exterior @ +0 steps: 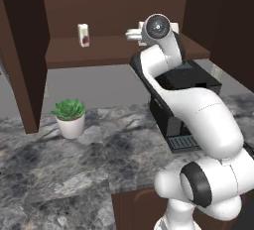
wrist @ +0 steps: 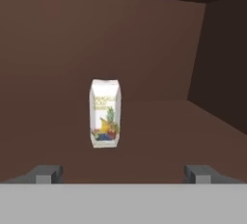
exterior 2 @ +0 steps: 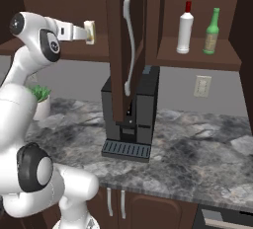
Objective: Sort all alcoholic drinks to one cabinet, and non-alcoholic drinks to the other.
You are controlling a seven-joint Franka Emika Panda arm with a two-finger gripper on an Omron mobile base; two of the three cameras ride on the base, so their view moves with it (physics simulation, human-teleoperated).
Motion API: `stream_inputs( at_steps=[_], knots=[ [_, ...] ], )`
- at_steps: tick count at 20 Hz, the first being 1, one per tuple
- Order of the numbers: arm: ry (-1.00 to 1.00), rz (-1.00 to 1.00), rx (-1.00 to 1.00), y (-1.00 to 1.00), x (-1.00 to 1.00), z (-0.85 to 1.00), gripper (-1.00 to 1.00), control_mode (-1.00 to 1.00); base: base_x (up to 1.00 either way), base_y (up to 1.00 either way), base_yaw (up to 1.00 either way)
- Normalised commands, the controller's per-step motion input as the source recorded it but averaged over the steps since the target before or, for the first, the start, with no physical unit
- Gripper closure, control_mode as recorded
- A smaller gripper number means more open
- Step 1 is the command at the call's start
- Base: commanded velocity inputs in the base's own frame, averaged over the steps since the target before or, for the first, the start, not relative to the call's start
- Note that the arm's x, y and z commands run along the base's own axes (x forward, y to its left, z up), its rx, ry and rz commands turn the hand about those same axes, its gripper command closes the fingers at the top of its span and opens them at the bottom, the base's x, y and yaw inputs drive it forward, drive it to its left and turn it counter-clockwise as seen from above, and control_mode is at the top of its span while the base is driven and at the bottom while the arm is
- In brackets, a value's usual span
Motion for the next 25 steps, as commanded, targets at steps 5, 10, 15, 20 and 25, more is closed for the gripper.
stream_inputs(
  at_steps=[5, 10, 15, 20, 25],
  knots=[
    [0.00, 0.00, 0.00, -0.04, -0.69, 0.05, -1.00, -1.00, 0.00, 0.00, 0.00],
    [0.00, 0.00, 0.00, -0.07, -0.74, 0.07, -1.00, -1.00, 0.00, 0.00, 0.00],
    [0.00, 0.00, 0.00, -0.08, -0.72, 0.03, -1.00, -1.00, 0.00, 0.00, 0.00],
    [0.00, 0.00, 0.00, -0.05, -0.69, 0.01, -1.00, -1.00, 0.00, 0.00, 0.00],
    [0.00, 0.00, 0.00, 0.00, -0.64, 0.00, -1.00, -1.00, 0.00, 0.00, 0.00]
  ],
)
